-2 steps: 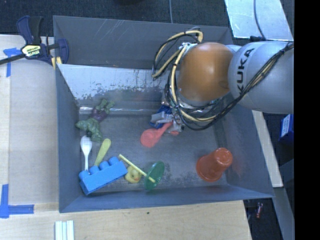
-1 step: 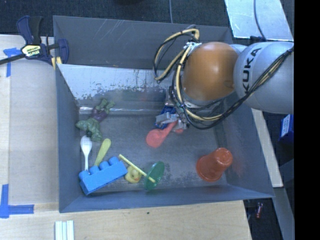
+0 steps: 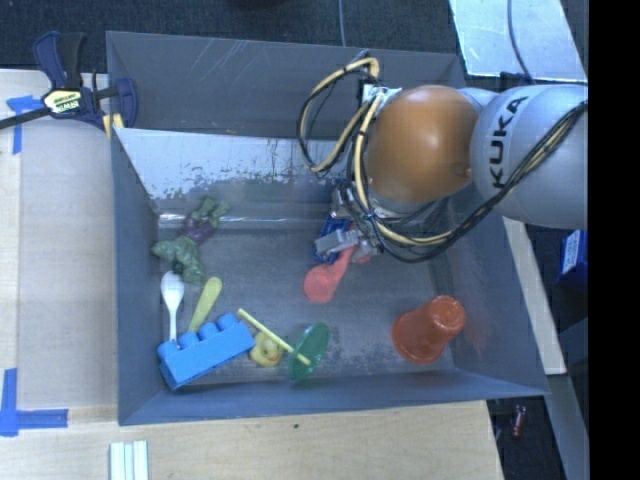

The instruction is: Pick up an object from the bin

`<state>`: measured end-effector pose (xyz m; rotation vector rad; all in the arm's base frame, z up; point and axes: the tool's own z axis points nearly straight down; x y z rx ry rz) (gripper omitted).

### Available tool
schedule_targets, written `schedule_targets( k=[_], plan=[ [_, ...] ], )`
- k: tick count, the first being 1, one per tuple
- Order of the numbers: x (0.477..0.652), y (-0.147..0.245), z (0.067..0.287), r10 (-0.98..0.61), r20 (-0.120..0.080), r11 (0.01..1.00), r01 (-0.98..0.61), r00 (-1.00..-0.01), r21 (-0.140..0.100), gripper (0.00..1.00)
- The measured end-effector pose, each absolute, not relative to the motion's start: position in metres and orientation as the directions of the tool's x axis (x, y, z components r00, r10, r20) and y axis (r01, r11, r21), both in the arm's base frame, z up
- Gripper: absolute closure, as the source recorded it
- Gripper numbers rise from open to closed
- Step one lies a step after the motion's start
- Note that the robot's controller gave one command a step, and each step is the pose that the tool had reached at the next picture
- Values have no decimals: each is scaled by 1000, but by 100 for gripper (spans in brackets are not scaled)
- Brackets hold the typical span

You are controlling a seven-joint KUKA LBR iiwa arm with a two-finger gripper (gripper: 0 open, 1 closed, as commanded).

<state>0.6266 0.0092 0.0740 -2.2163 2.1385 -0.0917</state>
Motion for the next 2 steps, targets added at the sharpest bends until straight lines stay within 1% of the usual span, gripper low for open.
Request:
schedule_targets(
  k=[1,2],
  plan=[
    [621,21,251,-1000,-7,4,-996,-3,-88,100],
    [620,21,251,-1000,-6,5,-996,-5,-86,100]
  ],
)
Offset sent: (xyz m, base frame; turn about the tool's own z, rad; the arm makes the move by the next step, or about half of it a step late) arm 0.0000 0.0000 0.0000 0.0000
